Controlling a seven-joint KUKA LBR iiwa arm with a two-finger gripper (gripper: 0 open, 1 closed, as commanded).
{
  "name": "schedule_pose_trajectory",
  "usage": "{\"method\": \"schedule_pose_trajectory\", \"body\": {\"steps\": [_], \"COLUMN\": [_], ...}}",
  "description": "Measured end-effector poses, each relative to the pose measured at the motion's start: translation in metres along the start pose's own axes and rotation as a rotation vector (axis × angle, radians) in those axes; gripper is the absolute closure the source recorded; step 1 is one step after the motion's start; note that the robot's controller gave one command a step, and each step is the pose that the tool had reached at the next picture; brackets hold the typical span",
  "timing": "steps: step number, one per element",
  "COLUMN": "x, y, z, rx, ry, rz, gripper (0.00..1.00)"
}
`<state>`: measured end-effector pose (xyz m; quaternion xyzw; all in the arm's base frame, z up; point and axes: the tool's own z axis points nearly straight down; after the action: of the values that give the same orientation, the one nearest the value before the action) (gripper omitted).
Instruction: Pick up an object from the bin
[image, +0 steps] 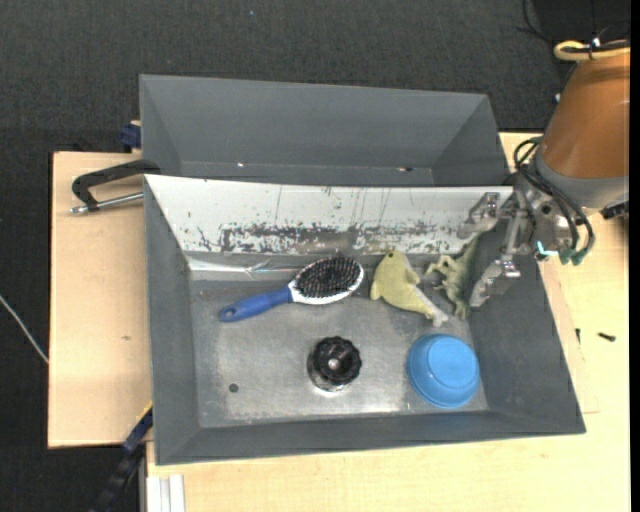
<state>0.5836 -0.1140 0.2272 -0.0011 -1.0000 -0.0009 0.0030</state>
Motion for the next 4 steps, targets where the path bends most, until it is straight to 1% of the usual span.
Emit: {"method": "schedule_pose_trajectory", "body": {"steps": [1,2,3,4], "x": [-0.017,-0.008,0.001,0.007], "y": [0.033,0.061,0.066,0.045], "z": [0.144,0.126,0.118,0.154], "rx": [0.000,-0.003,-0.002,-0.005], "ry": [-0.014,-0.010,-0.006,-0.003], "rz": [0.119,0.479,0.673,0.875], "gripper": [0.00,0.00,0.00,0.00]}}
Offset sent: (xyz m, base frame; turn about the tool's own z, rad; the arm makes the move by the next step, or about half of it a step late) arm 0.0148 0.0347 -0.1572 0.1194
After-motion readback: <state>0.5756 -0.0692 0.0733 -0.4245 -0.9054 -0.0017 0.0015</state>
